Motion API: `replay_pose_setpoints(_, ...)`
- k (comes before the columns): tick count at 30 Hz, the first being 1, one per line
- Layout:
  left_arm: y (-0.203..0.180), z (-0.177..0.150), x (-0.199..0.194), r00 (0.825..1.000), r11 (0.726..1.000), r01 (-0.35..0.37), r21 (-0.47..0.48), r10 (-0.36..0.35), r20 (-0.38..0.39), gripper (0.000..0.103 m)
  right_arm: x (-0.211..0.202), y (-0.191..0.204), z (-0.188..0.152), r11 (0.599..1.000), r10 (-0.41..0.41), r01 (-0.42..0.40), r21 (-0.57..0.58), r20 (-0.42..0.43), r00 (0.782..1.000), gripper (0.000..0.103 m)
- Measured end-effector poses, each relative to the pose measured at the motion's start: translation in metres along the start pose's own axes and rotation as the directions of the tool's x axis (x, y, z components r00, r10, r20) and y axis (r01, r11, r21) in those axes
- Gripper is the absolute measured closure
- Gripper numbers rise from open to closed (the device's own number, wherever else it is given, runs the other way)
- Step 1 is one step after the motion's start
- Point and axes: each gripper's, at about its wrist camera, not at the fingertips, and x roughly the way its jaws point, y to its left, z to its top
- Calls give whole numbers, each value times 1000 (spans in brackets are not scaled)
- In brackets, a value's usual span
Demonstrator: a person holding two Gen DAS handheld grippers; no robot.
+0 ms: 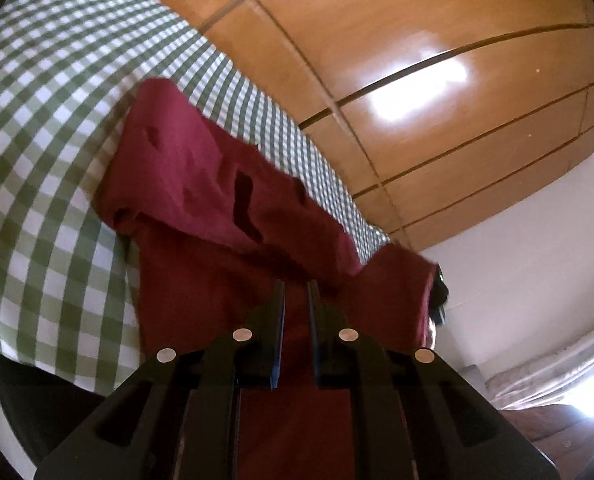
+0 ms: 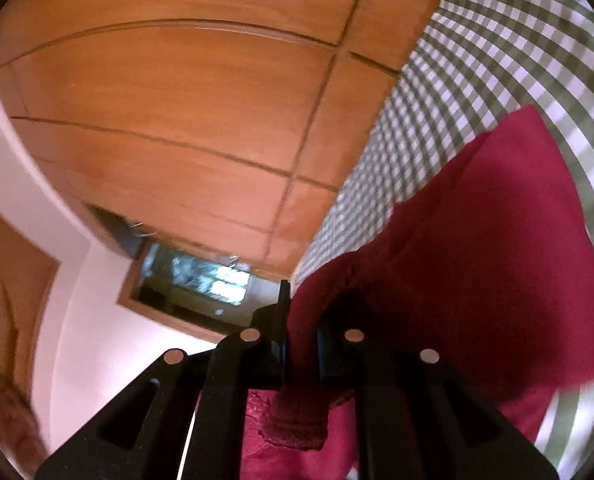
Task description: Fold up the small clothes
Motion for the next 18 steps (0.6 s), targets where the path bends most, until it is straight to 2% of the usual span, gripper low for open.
replay_pose_setpoints(4, 4, -2, 6, 999, 999, -37, 0, 37, -7, 94, 23, -32, 19, 984, -165, 160, 78, 65, 984, 93)
replay_pose_setpoints(6, 5, -3, 9, 998, 998, -62, 1, 62, -4, 76, 25, -52, 25, 969, -225, 211, 132, 106, 969, 93)
replay_pose_setpoints(7, 5, -3, 9, 997, 997, -79, 6, 79, 7, 54, 24, -59, 26, 963, -244, 226, 145, 122, 962, 93)
replay_pose_setpoints(8, 5, -5, 8, 996, 996, -88, 17, 88, 20, 42, 23, -68, 27, 958, -256, 232, 167, 144, 956, 96)
replay_pose_setpoints(12, -12, -10, 7, 992, 983, -122, 137, 116, 47, 41, 16, -76, 26, 958, -261, 230, 170, 197, 945, 96)
replay_pose_setpoints(13, -19, -13, 8, 990, 972, -136, 194, 127, 58, 38, 16, -76, 25, 958, -266, 236, 161, 196, 944, 96)
replay_pose_setpoints(14, -25, -15, 10, 989, 961, -143, 237, 132, 64, 30, 15, -75, 24, 960, -264, 238, 151, 193, 945, 96)
replay_pose_setpoints(18, -44, -28, 20, 989, 892, -145, 428, 137, 49, 28, 11, -81, 23, 964, -248, 221, 151, 188, 950, 96)
